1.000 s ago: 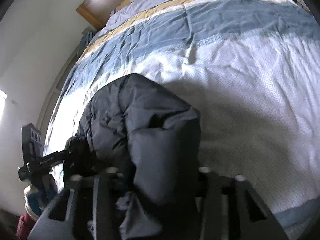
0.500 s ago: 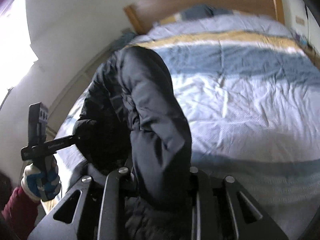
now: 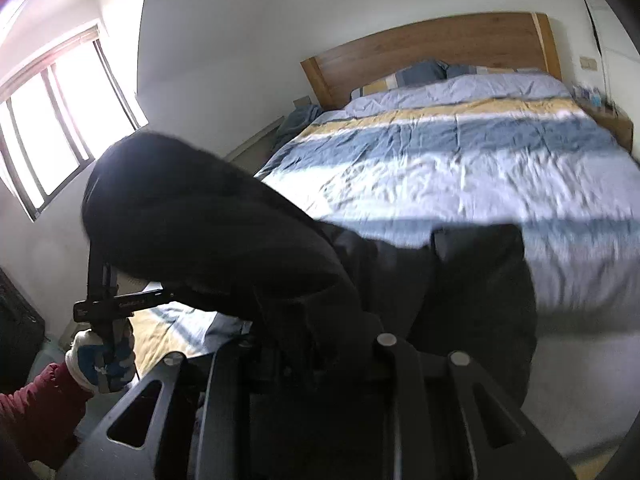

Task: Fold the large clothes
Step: 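Lift the hem with both tools and fold it over toward the collar, then lower the hem onto the coat and open both tools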

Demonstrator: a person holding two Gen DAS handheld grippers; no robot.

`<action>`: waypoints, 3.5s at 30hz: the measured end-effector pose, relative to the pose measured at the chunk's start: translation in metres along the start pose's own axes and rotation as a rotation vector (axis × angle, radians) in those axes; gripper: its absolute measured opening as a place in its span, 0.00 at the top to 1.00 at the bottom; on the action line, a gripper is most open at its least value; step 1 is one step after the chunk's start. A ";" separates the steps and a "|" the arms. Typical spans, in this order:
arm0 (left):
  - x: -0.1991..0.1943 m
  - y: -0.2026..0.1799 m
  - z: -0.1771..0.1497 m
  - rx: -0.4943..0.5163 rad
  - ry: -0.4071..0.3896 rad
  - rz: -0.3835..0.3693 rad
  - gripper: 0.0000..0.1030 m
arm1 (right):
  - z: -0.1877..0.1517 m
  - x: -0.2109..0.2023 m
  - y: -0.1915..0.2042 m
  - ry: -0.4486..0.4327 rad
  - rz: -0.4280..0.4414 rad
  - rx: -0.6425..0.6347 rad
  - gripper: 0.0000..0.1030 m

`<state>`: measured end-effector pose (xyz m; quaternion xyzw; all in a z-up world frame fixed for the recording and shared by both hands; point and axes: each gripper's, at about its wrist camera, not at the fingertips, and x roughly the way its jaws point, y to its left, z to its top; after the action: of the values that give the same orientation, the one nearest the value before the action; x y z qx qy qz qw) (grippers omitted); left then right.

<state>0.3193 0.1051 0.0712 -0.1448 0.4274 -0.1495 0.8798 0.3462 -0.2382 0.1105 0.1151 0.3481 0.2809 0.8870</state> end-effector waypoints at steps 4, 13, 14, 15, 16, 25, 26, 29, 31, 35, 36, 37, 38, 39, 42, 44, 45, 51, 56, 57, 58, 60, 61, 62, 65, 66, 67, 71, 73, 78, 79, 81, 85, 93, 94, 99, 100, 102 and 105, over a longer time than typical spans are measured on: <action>0.005 0.004 -0.028 0.016 -0.002 0.015 0.88 | -0.041 0.001 -0.004 0.028 -0.017 0.018 0.78; 0.058 0.022 -0.056 0.031 0.082 0.103 0.85 | -0.107 0.037 -0.022 0.140 -0.121 0.001 0.68; 0.060 0.023 -0.058 0.029 0.093 0.103 0.85 | -0.109 0.039 -0.023 0.146 -0.128 -0.005 0.67; 0.060 0.025 -0.058 0.023 0.099 0.103 0.85 | -0.110 0.040 -0.023 0.148 -0.134 -0.011 0.64; 0.060 0.027 -0.058 0.019 0.101 0.102 0.83 | -0.110 0.039 -0.023 0.148 -0.139 -0.017 0.61; 0.039 0.025 -0.071 -0.003 0.096 0.111 0.58 | -0.121 0.024 -0.016 0.182 -0.193 -0.075 0.47; 0.035 0.026 -0.074 -0.003 0.099 0.112 0.57 | -0.123 0.020 -0.015 0.185 -0.198 -0.078 0.47; 0.016 0.030 -0.087 0.003 0.099 0.121 0.50 | -0.129 0.009 -0.014 0.191 -0.210 -0.085 0.46; -0.002 0.032 -0.092 0.009 0.084 0.118 0.43 | -0.132 0.000 -0.013 0.194 -0.225 -0.091 0.46; -0.034 0.028 -0.087 0.025 0.033 0.129 0.34 | -0.132 -0.028 -0.010 0.176 -0.241 -0.091 0.45; -0.041 0.026 -0.084 0.034 0.017 0.131 0.31 | -0.129 -0.033 -0.009 0.166 -0.243 -0.092 0.45; -0.046 0.022 -0.077 0.041 0.001 0.133 0.28 | -0.126 -0.041 -0.006 0.149 -0.238 -0.095 0.44; -0.047 0.015 -0.073 0.046 -0.009 0.134 0.26 | -0.121 -0.048 0.000 0.128 -0.231 -0.103 0.43; -0.050 0.008 -0.066 0.054 -0.028 0.130 0.24 | -0.115 -0.052 0.007 0.111 -0.224 -0.115 0.41; -0.046 -0.012 -0.052 0.083 -0.058 0.116 0.20 | -0.095 -0.050 0.028 0.078 -0.181 -0.142 0.39; -0.038 -0.024 -0.045 0.100 -0.069 0.112 0.19 | -0.083 -0.040 0.041 0.064 -0.150 -0.154 0.37; -0.032 -0.032 -0.041 0.116 -0.071 0.111 0.19 | -0.078 -0.033 0.048 0.062 -0.135 -0.162 0.37; 0.020 -0.057 -0.042 0.203 -0.048 0.175 0.18 | -0.074 0.022 0.060 0.106 -0.114 -0.198 0.36; 0.075 -0.048 -0.067 0.235 0.011 0.246 0.17 | -0.106 0.068 0.032 0.214 -0.192 -0.236 0.36; 0.084 -0.045 -0.071 0.244 0.014 0.257 0.16 | -0.113 0.073 0.025 0.225 -0.197 -0.239 0.36; 0.089 -0.043 -0.073 0.249 0.013 0.262 0.14 | -0.119 0.078 0.018 0.234 -0.197 -0.241 0.36; 0.105 -0.042 -0.076 0.267 0.007 0.279 0.12 | -0.128 0.088 0.007 0.241 -0.196 -0.244 0.36; 0.110 -0.042 -0.076 0.273 0.006 0.285 0.10 | -0.130 0.093 0.002 0.241 -0.195 -0.243 0.36; 0.116 -0.041 -0.075 0.279 0.004 0.291 0.10 | -0.133 0.097 -0.002 0.241 -0.196 -0.243 0.36; 0.132 -0.039 -0.073 0.289 -0.005 0.303 0.06 | -0.137 0.112 -0.013 0.246 -0.198 -0.245 0.36; 0.136 -0.038 -0.072 0.289 -0.009 0.303 0.05 | -0.138 0.115 -0.015 0.245 -0.196 -0.243 0.36; 0.140 -0.037 -0.072 0.288 -0.012 0.303 0.05 | -0.138 0.118 -0.018 0.244 -0.192 -0.239 0.36; 0.153 -0.034 -0.072 0.290 -0.035 0.309 0.02 | -0.141 0.126 -0.028 0.231 -0.184 -0.241 0.35; 0.158 -0.034 -0.073 0.290 -0.040 0.309 0.01 | -0.143 0.128 -0.031 0.223 -0.185 -0.241 0.35; 0.159 -0.033 -0.076 0.290 -0.043 0.310 0.01 | -0.145 0.128 -0.031 0.219 -0.187 -0.241 0.35; 0.156 -0.030 -0.073 0.291 -0.040 0.311 0.01 | -0.145 0.127 -0.030 0.222 -0.191 -0.244 0.35; 0.148 -0.033 -0.074 0.295 -0.029 0.317 0.01 | -0.143 0.124 -0.026 0.234 -0.200 -0.250 0.35; 0.133 -0.042 -0.079 0.322 -0.008 0.338 0.01 | -0.135 0.118 -0.016 0.262 -0.222 -0.273 0.35; 0.100 -0.046 -0.098 0.351 0.058 0.373 0.01 | -0.141 0.083 -0.004 0.289 -0.274 -0.261 0.35; 0.097 -0.045 -0.101 0.348 0.067 0.373 0.01 | -0.141 0.078 -0.004 0.291 -0.281 -0.260 0.35; 0.061 -0.037 -0.120 0.344 0.084 0.381 0.01 | -0.149 0.040 0.002 0.299 -0.326 -0.232 0.35; 0.055 -0.039 -0.121 0.345 0.079 0.382 0.01 | -0.151 0.033 0.003 0.302 -0.337 -0.229 0.35; 0.032 -0.036 -0.128 0.349 0.059 0.391 0.01 | -0.160 0.013 0.003 0.306 -0.374 -0.228 0.35; -0.003 -0.027 -0.135 0.328 0.027 0.395 0.01 | -0.174 -0.023 0.000 0.295 -0.404 -0.201 0.35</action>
<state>0.2063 0.0644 0.0030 0.0884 0.4290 -0.0439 0.8979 0.2133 -0.2496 -0.0042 -0.0874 0.4600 0.1452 0.8716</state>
